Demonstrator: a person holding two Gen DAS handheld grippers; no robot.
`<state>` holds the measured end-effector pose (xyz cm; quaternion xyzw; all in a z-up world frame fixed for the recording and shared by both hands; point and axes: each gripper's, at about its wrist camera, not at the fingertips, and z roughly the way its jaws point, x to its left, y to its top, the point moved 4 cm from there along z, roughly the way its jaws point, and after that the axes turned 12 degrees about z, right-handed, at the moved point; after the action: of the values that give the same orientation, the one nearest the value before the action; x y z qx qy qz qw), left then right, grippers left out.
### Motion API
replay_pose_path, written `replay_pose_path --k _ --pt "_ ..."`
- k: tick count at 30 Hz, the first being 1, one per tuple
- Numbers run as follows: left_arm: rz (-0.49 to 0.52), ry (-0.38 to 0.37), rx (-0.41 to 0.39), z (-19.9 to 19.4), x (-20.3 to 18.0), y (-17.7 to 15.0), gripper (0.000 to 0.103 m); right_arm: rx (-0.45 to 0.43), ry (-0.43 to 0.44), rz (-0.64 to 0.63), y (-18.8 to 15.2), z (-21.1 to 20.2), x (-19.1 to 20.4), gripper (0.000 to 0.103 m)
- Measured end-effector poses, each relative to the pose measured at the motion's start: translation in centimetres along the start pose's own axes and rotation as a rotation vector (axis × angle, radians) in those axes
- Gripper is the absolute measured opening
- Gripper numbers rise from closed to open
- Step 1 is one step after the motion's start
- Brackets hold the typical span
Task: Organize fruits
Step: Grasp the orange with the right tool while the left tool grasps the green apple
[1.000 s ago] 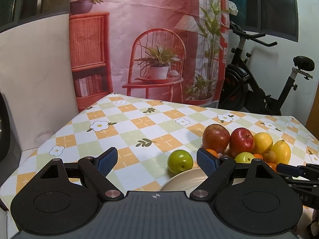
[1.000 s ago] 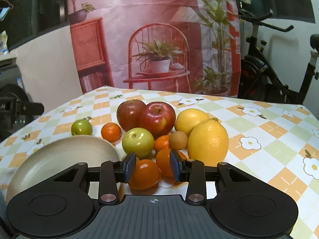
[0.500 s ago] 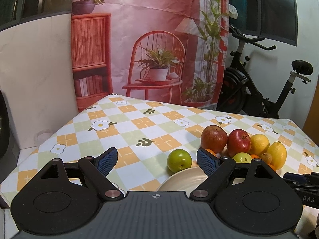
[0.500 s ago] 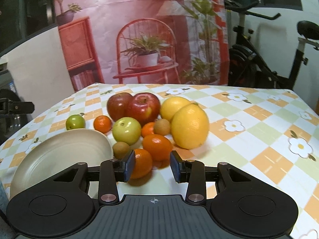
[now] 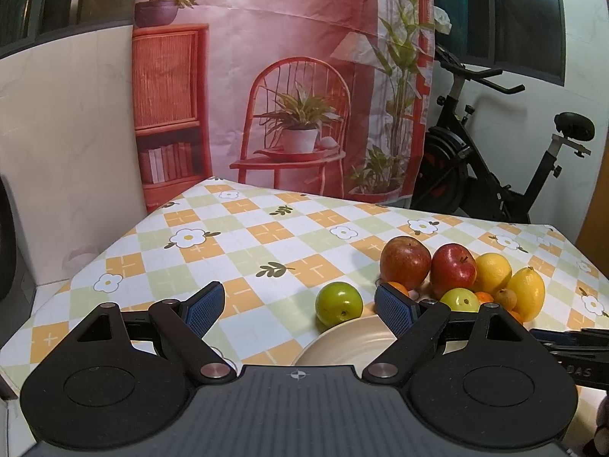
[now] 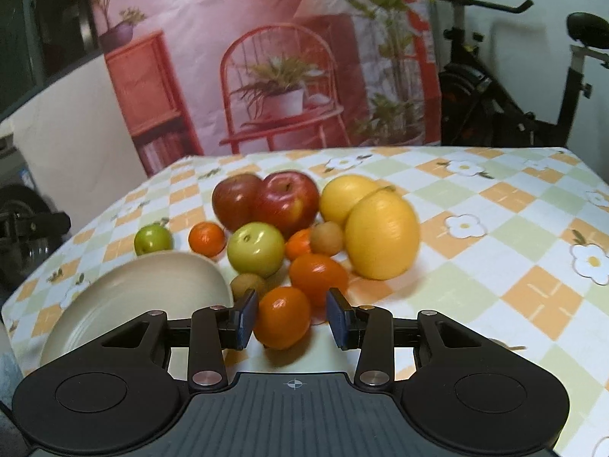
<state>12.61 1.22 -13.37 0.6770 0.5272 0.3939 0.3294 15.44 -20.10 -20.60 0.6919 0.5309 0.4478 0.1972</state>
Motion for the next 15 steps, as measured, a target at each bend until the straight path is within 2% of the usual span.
replay_pose_path --k 9,15 --pt "0.0 -0.014 0.014 0.3 0.1 -0.2 0.088 0.079 0.067 0.042 -0.6 1.1 0.1 0.032" --pt "0.003 -0.045 0.037 1.0 0.2 0.0 0.088 0.07 0.079 0.072 -0.8 0.7 -0.5 0.031"
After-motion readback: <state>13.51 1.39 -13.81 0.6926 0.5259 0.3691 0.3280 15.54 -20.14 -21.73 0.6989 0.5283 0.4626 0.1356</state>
